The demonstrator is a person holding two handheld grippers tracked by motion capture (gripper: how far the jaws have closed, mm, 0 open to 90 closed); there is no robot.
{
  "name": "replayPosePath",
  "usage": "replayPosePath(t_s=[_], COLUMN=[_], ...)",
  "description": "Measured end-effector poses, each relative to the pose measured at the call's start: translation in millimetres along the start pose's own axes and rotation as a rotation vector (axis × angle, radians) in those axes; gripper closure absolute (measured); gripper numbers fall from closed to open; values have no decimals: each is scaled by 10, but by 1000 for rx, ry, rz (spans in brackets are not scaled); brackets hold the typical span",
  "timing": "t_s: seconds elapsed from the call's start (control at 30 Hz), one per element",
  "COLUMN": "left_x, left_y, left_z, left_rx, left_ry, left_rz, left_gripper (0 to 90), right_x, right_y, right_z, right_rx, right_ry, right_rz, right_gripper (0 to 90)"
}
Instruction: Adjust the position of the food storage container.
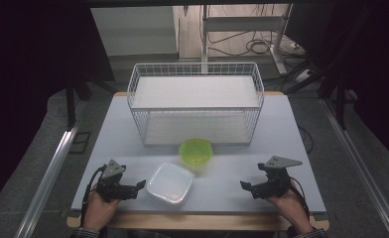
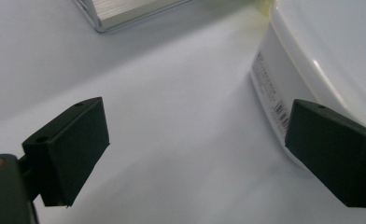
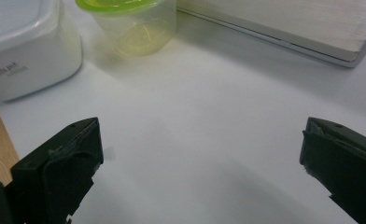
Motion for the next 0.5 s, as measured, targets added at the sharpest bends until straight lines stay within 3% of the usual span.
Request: replayPosePath(t_s=[0.23,0.43,0.5], left_x=[39,8,14], left_y=[-66,-73,-67], left_z=[112,93,86], left_rx=[61,7,6], left_ry=[21,36,35], left_rz=[-52,-41,-60], left_gripper=[59,42,41], right_x=[-42,-83,-84], right_y=[2,-14,-15], right_z=[40,69,65], right_rx=[19,44,39], right_ry=[-12,-34,-36], right_rz=[30,62,61], right_gripper=[0,0,0])
Point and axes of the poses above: each handheld gripper's, and its own axes: x roughly backward along the jaws, y roughly out of its top, z roughly to its left, the point moved 1 cm from there along -x, roughly forward along the jaws, and after that the axes turned 13 degrees about -x, right-handed, at the moved point
